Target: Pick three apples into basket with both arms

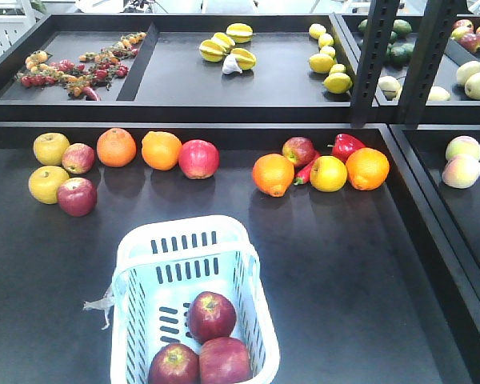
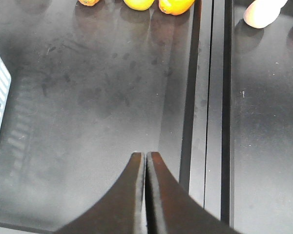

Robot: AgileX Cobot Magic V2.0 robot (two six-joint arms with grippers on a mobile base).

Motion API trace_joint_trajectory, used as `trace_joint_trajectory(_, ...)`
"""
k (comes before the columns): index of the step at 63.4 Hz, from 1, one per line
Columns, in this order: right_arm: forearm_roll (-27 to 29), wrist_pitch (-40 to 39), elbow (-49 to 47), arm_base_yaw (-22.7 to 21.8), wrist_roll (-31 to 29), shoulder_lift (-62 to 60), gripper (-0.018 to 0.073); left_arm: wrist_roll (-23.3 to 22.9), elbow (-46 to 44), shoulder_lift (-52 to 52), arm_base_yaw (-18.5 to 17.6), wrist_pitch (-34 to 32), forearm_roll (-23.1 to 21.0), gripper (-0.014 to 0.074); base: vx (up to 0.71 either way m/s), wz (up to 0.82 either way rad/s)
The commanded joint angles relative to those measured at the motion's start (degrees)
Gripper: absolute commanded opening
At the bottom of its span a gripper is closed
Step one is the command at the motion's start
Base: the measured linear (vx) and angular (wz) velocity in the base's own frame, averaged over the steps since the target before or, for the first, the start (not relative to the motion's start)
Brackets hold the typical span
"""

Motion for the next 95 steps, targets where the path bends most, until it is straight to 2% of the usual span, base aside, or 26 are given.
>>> trace_joint_trajectory(1, -0.93, -3.42, -1.52, -0.28, -0.12, -0.05, -0.0009, 0.07, 2.49, -1.16, 2.22, -10.76, -0.88, -0.0008, 0.00, 0.00)
trace_joint_trajectory(8, -0.93, -3.42, -1.52, -0.28, -0.12, -0.05, -0.0009, 0.28, 7.93, -4.98, 5.35, -15.60, -3.21, -0.0008, 0.00, 0.00)
trace_joint_trajectory(15, -0.93, -3.42, -1.52, -0.28, -0.12, -0.05, -0.0009, 2.23, 12.75, -9.29, 9.04, -17.38, -7.58, -0.0008, 0.00, 0.00)
trace_joint_trajectory(29, -0.93, -3.42, -1.52, -0.28, -0.12, -0.05, -0.0009, 14.67, 22.99, -19.84, 14.79, -21.14, -17.96, -0.0008, 0.00, 0.00)
trace_joint_trajectory(35, -0.93, -3.42, -1.52, -0.28, -0.12, -0.05, -0.0009, 16.57, 27.00, -23.79, 15.96, -22.47, -21.33, -0.0008, 0.00, 0.00)
trace_joint_trajectory(48, -0.93, -3.42, -1.52, -0.28, -0.12, -0.05, -0.0009, 15.98, 35.59, -31.13, 16.98, -25.99, -21.51, -0.0008, 0.00, 0.00)
trace_joint_trajectory(57, -0.93, -3.42, -1.52, -0.28, -0.12, -0.05, -0.0009, 12.13, 40.15, -34.64, 16.98, -29.01, -21.01, -0.0008, 0.00, 0.00)
trace_joint_trajectory(61, -0.93, -3.42, -1.52, -0.28, -0.12, -0.05, -0.0009, 11.08, 40.11, -35.65, 16.98, -27.03, -20.82, -0.0008, 0.00, 0.00)
trace_joint_trajectory(71, -0.93, -3.29, -1.52, -0.28, -0.12, -0.05, -0.0009, 10.95, 40.11, -36.74, 16.98, -27.06, -18.43, -0.0008, 0.00, 0.00)
trace_joint_trajectory(95, -0.93, -3.23, -1.52, -0.28, -0.12, -0.05, -0.0009, 10.39, 40.10, -36.68, 16.98, -26.68, -18.43, -0.0008, 0.00, 0.00)
